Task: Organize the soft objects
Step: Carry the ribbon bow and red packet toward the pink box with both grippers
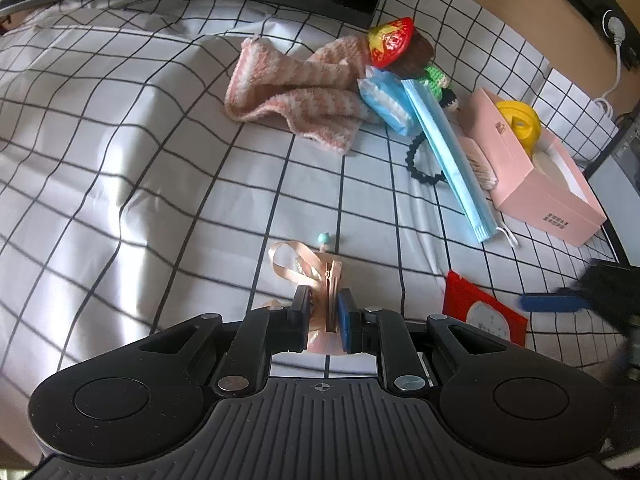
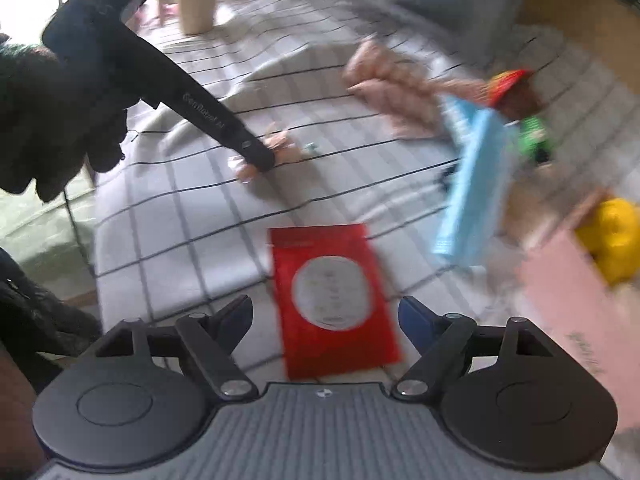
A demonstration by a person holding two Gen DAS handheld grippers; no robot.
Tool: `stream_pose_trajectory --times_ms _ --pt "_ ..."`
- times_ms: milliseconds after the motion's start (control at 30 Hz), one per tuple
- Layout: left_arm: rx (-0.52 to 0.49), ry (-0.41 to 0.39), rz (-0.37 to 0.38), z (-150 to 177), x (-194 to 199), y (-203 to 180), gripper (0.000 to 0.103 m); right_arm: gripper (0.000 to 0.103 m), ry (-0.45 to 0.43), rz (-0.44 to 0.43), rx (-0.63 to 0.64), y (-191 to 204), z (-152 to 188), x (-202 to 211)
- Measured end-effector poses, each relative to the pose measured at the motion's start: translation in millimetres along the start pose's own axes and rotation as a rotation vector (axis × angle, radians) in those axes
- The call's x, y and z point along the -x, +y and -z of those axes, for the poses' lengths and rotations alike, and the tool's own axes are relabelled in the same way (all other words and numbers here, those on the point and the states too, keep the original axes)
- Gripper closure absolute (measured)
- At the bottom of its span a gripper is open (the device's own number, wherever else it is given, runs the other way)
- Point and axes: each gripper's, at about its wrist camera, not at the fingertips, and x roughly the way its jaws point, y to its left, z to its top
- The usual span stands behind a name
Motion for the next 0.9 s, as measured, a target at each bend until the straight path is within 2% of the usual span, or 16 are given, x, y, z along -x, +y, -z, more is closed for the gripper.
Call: stream_pose_trajectory --times_ms 100,233,267,300,367,467,567,667,800,900 --pt "0.005 0.005 -0.010 5.3 5.0 -1.5 0.085 0.017 -0.025 -0.015 -0.012 -11.6 -4.0 -15.9" --pt "0.003 0.008 -0.012 13.2 11.0 -5.0 0.085 0.016 -0.057 -0.074 -0.123 -37.4 -2.5 -25.1" --pt "-0.001 0.011 -0.012 15.2 12.2 -6.2 0.086 0.026 -0.060 -0.070 -0.131 -38.6 -2.4 -24.4" --pt "-0.011 0.015 -0.011 16.6 13.3 -8.1 0.086 0.040 -0.058 -0.049 -0.133 -36.9 -2.8 -22.5" --pt "-0.046 0.026 -0.003 20.4 14.8 -14.2 0.086 0.047 -0.052 -0.055 -0.147 -34.4 -4.1 -18.4" --pt "-0.141 0.038 0.023 25.3 19.1 -31.4 0.086 0.049 -0.062 -0.105 -0.209 -32.6 3.6 -3.9" --pt "-0.225 0.036 0.095 24.0 30.7 -51.9 0.086 0.050 -0.092 -0.061 -0.246 -25.7 15.1 19.8" --pt "-0.301 0.022 0.184 9.8 47.8 -78.1 0.086 0.050 -0.133 -0.005 -0.347 -30.9 28.8 52.6" --pt "-0.414 -0.065 0.352 -35.3 83.3 -120.3 0.086 0.050 -0.193 0.127 -0.465 -39.0 48.7 100.7" --pt "-0.509 -0.156 0.435 -80.6 95.4 -159.1 0.086 0.050 -0.246 0.239 -0.526 -43.1 63.5 133.1"
